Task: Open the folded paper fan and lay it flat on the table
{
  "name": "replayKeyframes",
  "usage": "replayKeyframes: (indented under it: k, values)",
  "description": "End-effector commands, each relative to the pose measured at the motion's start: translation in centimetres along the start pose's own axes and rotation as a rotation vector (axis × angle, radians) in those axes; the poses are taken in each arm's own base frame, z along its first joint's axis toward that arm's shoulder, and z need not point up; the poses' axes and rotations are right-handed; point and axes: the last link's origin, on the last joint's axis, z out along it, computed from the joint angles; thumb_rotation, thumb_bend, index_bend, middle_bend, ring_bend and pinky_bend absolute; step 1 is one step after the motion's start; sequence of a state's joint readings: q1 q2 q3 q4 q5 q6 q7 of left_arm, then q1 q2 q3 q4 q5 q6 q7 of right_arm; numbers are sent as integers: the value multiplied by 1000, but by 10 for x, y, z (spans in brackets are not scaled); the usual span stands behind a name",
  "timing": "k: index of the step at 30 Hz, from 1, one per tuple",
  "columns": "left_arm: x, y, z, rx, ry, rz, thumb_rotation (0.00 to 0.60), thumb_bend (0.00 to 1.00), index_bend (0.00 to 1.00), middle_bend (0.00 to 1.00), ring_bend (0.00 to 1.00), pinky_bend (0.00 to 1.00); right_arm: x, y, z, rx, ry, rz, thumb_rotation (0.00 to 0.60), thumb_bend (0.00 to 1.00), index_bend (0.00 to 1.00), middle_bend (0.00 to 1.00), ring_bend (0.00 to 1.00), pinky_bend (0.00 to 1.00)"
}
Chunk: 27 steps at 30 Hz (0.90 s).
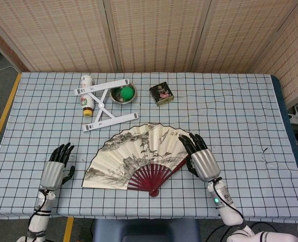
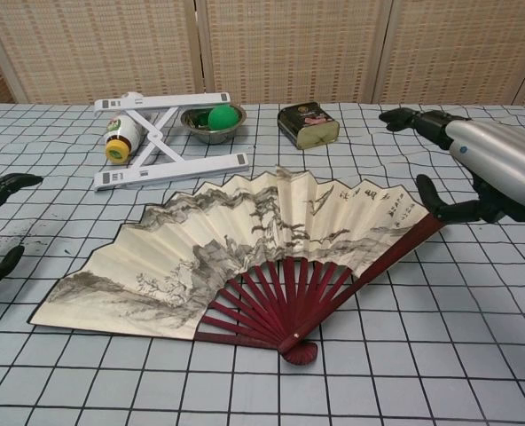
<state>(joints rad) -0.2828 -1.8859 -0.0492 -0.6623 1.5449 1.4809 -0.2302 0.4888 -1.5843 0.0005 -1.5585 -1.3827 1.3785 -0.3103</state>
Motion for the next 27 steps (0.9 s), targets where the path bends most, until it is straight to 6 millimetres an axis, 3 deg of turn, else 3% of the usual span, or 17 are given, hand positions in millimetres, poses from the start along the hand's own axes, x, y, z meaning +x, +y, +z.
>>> replayKeyframes:
  k: [1, 6, 11, 16, 19, 22, 27]
  values:
    - [7, -1, 0, -4, -18, -59, 600, 478, 0, 0, 0, 116, 8, 6, -12, -10, -94, -39, 600, 263, 0, 0, 0, 13]
    - [31, -2, -2, 21, -3, -209, 600, 476, 0, 0, 0, 116, 31, 22, -31, -43, -208, -83, 600, 185, 0, 0, 0, 0]
    - [79, -6, -20, 22, 42, -302, 600, 473, 0, 0, 0, 106, 76, 45, -59, -137, -106, -124, 600, 176, 0, 0, 0, 0]
    - [136, -36, -74, 92, -101, -108, 600, 461, 0, 0, 0, 98, 114, 76, -127, -304, 3, -213, 600, 175, 0, 0, 0, 0]
    - [159, -43, -98, 141, -91, -14, 579, 450, 0, 0, 0, 75, 122, 92, -171, -412, 57, -254, 600, 175, 0, 0, 0, 0]
    - [164, -40, -100, 113, -65, 37, 529, 447, 0, 0, 0, 49, 128, 106, -201, -509, 120, -243, 600, 175, 0, 0, 0, 0]
    - [163, -37, -98, 88, -52, 100, 525, 440, 0, 0, 0, 46, 135, 118, -210, -549, 103, -240, 600, 175, 0, 0, 0, 0]
